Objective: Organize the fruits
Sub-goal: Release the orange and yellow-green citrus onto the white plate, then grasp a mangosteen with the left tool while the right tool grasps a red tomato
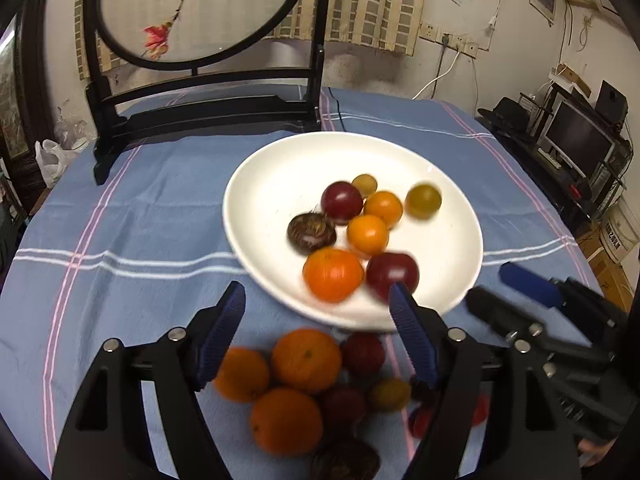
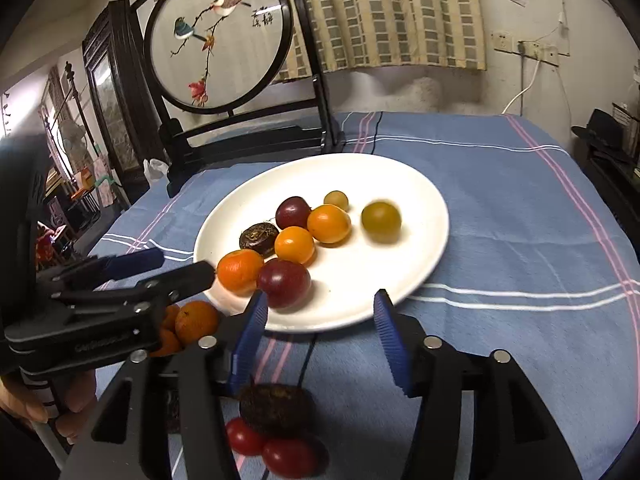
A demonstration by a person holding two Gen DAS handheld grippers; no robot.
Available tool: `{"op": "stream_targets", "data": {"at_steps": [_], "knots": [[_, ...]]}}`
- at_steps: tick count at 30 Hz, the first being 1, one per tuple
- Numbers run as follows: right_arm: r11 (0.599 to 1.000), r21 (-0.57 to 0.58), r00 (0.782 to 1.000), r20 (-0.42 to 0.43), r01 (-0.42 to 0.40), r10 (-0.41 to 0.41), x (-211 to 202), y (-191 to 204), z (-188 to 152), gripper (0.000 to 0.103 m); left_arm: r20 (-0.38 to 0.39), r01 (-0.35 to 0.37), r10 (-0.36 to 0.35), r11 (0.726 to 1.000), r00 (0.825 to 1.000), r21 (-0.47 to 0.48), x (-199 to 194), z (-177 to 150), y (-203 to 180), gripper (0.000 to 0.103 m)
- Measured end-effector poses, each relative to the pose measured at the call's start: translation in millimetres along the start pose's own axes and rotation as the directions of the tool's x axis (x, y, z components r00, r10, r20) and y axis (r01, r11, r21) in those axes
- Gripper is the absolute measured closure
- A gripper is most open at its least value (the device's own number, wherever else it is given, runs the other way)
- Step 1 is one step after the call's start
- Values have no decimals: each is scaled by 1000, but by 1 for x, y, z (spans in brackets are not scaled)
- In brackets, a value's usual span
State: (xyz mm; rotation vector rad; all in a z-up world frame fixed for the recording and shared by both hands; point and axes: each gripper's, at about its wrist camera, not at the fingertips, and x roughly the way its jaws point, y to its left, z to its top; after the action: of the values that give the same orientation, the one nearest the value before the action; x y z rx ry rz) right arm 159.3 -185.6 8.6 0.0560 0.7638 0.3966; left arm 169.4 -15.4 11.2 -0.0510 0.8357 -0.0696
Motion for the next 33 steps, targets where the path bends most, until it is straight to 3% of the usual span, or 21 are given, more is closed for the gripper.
{"op": "stream_targets", "data": {"at_steps": [13,19,26,30,33], "knots": [[997,-72,997,-73,-17,11,-34,7,-58,45,0,-36,37,998,999,-45,-24,-46,32,25],[993,-121,987,-159,-9,-10,-34,16,-81,45,0,-17,17,997,1000,-80,-31,-54,45,24],[973,-225,973,-208,52,-101,-11,30,-79,46,-6,-4,3,994,1000,-112,-33,-55,56,23],[959,-280,967,-233,33,-101,-4,35,-71,46,-27,8,-11,994,1000,-108,-32,-60,52,23],[951,-310,967,-242,-5,-74,-1,37,-68,59,-39,43,-47,995,998,-91,-32,-63,46,23]]}}
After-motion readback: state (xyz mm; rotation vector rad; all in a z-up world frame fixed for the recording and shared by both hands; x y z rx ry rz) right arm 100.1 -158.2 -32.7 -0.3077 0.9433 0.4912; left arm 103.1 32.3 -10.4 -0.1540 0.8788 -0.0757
